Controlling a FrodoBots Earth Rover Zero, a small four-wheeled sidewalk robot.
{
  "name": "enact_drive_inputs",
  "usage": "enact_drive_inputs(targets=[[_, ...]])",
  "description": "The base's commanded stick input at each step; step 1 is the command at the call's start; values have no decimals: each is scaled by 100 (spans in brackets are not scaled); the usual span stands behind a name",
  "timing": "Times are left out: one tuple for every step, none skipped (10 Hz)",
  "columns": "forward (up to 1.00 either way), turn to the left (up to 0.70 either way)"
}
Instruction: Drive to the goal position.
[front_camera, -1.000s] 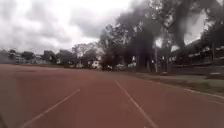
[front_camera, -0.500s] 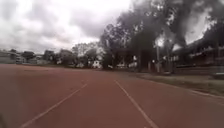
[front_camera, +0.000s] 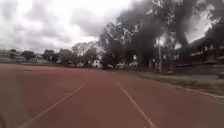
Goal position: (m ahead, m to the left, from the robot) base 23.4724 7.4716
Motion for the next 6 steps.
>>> enact_drive_inputs(targets=[[70, 0], [70, 0], [70, 0], [70, 0], [70, 0], [70, 0]])
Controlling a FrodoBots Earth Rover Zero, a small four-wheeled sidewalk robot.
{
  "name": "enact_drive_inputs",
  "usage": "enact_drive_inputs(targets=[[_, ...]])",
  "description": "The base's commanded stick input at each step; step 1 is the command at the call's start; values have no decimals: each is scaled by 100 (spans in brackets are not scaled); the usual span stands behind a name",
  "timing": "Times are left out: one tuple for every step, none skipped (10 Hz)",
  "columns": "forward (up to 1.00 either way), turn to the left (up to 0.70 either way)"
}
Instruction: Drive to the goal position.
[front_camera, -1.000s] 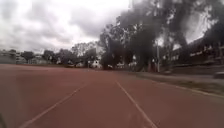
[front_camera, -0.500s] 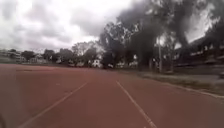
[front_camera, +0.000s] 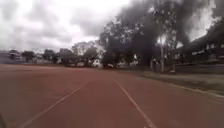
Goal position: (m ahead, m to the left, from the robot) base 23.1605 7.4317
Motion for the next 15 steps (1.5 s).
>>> enact_drive_inputs(targets=[[70, 0], [70, 0], [70, 0], [70, 0], [70, 0], [70, 0], [70, 0], [70, 0], [70, 0], [70, 0], [70, 0], [70, 0], [70, 0], [70, 0], [70, 0]])
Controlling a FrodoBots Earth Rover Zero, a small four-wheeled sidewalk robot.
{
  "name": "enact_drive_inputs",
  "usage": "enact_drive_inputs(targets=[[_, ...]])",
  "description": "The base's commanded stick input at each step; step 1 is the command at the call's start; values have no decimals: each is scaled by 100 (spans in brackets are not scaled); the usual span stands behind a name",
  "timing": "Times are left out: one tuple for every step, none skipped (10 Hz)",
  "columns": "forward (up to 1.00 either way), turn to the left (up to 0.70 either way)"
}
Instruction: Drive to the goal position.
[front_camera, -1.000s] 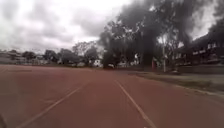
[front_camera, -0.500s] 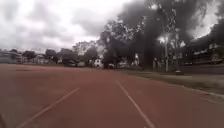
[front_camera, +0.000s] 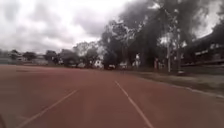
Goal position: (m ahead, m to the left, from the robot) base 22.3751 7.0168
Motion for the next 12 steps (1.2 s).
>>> enact_drive_inputs(targets=[[70, 0], [70, 0], [70, 0], [70, 0], [70, 0], [70, 0], [70, 0], [70, 0], [70, 0], [70, 0], [70, 0], [70, 0]])
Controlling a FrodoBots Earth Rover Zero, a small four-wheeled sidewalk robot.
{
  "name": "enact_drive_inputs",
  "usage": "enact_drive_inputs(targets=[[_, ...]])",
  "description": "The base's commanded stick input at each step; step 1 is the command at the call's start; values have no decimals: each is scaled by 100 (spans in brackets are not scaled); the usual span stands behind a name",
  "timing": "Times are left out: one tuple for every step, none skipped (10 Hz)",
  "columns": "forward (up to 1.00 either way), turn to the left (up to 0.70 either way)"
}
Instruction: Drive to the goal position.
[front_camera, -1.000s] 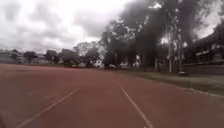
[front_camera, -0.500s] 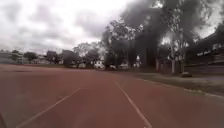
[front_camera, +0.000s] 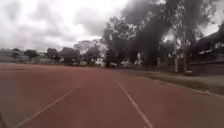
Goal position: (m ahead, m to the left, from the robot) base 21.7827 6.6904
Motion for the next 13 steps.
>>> enact_drive_inputs(targets=[[70, 0], [70, 0], [70, 0], [70, 0], [70, 0], [70, 0], [70, 0], [70, 0], [70, 0], [70, 0], [70, 0], [70, 0], [70, 0]])
